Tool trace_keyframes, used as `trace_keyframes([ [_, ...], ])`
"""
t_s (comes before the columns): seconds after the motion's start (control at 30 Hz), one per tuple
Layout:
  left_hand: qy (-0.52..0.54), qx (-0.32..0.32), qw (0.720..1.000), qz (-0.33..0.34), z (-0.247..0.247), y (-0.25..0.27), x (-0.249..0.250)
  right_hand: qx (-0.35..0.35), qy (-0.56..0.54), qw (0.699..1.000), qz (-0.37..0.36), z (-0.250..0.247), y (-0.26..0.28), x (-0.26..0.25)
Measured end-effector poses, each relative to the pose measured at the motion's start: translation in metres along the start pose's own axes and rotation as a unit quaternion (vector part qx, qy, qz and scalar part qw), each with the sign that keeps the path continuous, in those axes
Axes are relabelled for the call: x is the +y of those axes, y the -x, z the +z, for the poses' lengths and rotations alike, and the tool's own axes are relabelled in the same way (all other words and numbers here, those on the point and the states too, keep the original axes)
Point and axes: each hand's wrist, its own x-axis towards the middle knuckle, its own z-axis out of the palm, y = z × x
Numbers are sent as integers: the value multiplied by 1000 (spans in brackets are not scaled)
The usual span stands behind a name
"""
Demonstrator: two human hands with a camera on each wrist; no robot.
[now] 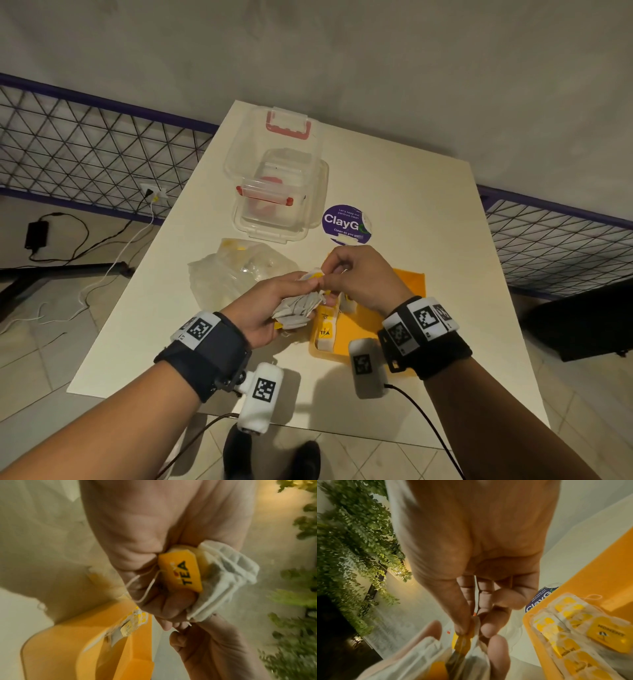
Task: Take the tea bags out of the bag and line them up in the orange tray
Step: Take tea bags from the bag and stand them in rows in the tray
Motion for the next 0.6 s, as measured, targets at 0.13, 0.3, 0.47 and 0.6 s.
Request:
trace_keyframes([
  [0.13,10,-3,999,-31,-10,0,-1,14,-4,1000,12,-1,-4,-5],
  [0.3,51,2,997,-62,-25,-1,-2,47,-19,999,-2,-6,-7,-9],
  [0.47,5,49,998,-43,-29,-1,-2,117,113,986,-36,-22,-11,-7],
  [0.6,-18,82,996,-33,-31,-1,-4,135,272,953,-20,-40,-11,-3],
])
